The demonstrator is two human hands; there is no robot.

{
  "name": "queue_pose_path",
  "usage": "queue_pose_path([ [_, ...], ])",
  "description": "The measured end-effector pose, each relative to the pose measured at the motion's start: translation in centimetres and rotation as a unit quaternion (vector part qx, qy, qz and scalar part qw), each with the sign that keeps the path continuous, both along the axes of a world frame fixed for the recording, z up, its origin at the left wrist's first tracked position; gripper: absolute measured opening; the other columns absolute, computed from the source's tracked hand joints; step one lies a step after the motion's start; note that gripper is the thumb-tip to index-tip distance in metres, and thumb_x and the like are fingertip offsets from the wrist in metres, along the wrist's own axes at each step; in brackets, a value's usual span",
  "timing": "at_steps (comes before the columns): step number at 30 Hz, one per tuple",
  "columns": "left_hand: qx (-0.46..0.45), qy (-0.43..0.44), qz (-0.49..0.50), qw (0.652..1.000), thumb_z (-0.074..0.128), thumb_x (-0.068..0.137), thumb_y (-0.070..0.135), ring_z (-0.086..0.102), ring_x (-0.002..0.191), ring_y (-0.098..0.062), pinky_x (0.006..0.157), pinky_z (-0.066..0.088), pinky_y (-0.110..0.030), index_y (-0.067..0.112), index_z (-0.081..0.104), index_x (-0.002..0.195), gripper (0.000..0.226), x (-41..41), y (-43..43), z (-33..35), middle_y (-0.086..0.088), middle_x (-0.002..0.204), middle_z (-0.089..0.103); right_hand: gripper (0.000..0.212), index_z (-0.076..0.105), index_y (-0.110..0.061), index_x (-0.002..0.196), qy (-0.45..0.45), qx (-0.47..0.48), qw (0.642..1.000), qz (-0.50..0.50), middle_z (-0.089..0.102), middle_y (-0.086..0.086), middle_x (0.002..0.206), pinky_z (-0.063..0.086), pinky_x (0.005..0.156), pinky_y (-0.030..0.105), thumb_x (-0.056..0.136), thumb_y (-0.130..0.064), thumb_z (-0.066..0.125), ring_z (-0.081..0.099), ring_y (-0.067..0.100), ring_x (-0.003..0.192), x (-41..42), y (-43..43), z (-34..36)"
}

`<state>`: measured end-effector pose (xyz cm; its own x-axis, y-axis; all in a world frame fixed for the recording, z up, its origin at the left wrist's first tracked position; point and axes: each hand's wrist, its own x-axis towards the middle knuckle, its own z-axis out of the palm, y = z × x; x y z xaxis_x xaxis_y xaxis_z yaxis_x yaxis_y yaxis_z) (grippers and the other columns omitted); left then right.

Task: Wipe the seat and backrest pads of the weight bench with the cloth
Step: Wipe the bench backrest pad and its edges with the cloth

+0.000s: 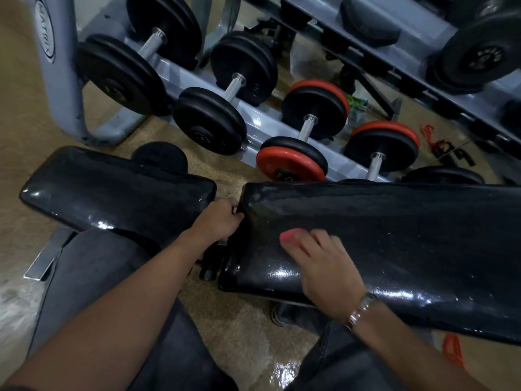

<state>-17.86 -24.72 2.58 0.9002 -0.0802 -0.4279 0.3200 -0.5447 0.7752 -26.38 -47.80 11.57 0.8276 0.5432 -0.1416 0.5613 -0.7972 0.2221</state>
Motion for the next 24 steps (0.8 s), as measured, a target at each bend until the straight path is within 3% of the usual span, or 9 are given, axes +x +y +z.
queue_pose_path([
  [3,0.003,-0.001,-0.003,1.000,0.057,0.101,0.024,0.069,0.058,-0.025,0.070,0.062,-0.038,0.015,0.061,0.130,0.030,-0.1,0.1,0.1,-0.003,0.075,0.065,0.045,0.061,-0.030,0.121,0.042,0.025,0.996,0.075,0.060,-0.014,0.127,0.046,0.081,0.036,0.079,-0.019,0.050,0.054,0.020,0.098,0.3,-1.3,1.1],
  [5,0.005,-0.003,-0.004,1.000,0.057,0.102,0.024,0.071,0.060,-0.026,0.071,0.063,-0.040,0.014,0.059,0.133,0.033,-0.1,0.0,0.2,-0.005,0.082,0.067,0.039,0.061,-0.031,0.117,0.032,-0.002,0.999,0.036,0.062,-0.011,0.119,0.044,0.079,0.038,0.082,-0.021,0.047,0.053,0.022,0.096,1.4,-1.5,1.5],
  [8,0.008,-0.005,-0.002,1.000,0.057,0.102,0.024,0.073,0.063,-0.029,0.072,0.064,-0.042,0.012,0.058,0.135,0.035,-0.1,0.0,0.2,-0.010,0.091,0.069,0.053,0.058,-0.025,0.129,-0.002,-0.015,0.999,-0.034,0.060,-0.003,0.123,0.043,0.081,0.039,0.079,-0.020,0.039,0.052,0.027,0.099,1.3,-0.1,0.7],
  [10,0.003,-0.002,0.000,1.000,0.057,0.102,0.025,0.073,0.066,-0.029,0.072,0.064,-0.043,0.012,0.058,0.133,0.034,-0.1,-0.1,0.2,-0.008,0.088,0.067,0.061,0.057,-0.024,0.134,0.015,-0.002,1.000,0.007,0.060,-0.003,0.129,0.045,0.085,0.039,0.076,-0.020,0.040,0.053,0.027,0.104,0.0,-0.1,-0.1],
  [14,0.004,-0.003,-0.001,1.000,0.057,0.101,0.025,0.071,0.068,-0.025,0.073,0.064,-0.044,0.014,0.060,0.128,0.029,0.0,0.1,0.1,-0.006,0.091,0.066,0.043,0.064,-0.036,0.116,0.070,0.053,0.990,0.106,0.061,-0.019,0.123,0.047,0.083,0.035,0.079,-0.019,0.048,0.055,0.018,0.100,0.1,-1.3,1.0],
  [16,0.013,-0.012,-0.003,1.000,0.058,0.101,0.025,0.068,0.065,-0.021,0.074,0.063,-0.043,0.014,0.061,0.127,0.029,0.0,0.1,0.1,-0.008,0.093,0.068,0.038,0.062,-0.036,0.111,0.066,0.037,0.995,0.060,0.062,-0.017,0.115,0.044,0.079,0.037,0.079,-0.021,0.046,0.054,0.020,0.096,1.0,-0.9,1.4],
  [19,0.020,-0.016,-0.003,1.000,0.058,0.100,0.026,0.067,0.067,-0.019,0.075,0.062,-0.042,0.014,0.062,0.125,0.028,0.1,0.1,0.0,-0.009,0.098,0.070,0.051,0.060,-0.029,0.123,0.017,0.017,1.000,-0.011,0.061,-0.006,0.120,0.043,0.081,0.039,0.076,-0.021,0.041,0.053,0.026,0.099,0.3,0.7,0.2],
  [21,0.024,-0.021,-0.007,0.999,0.058,0.100,0.026,0.065,0.068,-0.016,0.077,0.061,-0.040,0.014,0.063,0.125,0.028,0.1,0.1,-0.1,-0.009,0.102,0.070,0.055,0.061,-0.029,0.127,0.031,0.034,0.999,0.021,0.060,-0.008,0.129,0.042,0.085,0.037,0.076,-0.020,0.044,0.053,0.024,0.105,-1.0,0.9,-0.7],
  [24,0.024,-0.025,-0.005,0.999,0.058,0.100,0.026,0.064,0.062,-0.015,0.073,0.060,-0.037,0.015,0.062,0.124,0.026,0.2,0.2,-0.2,-0.007,0.097,0.069,0.046,0.067,-0.035,0.117,0.076,0.085,0.989,0.097,0.062,-0.018,0.125,0.042,0.082,0.033,0.078,-0.019,0.049,0.053,0.017,0.101,-1.0,-0.1,-0.1],
])
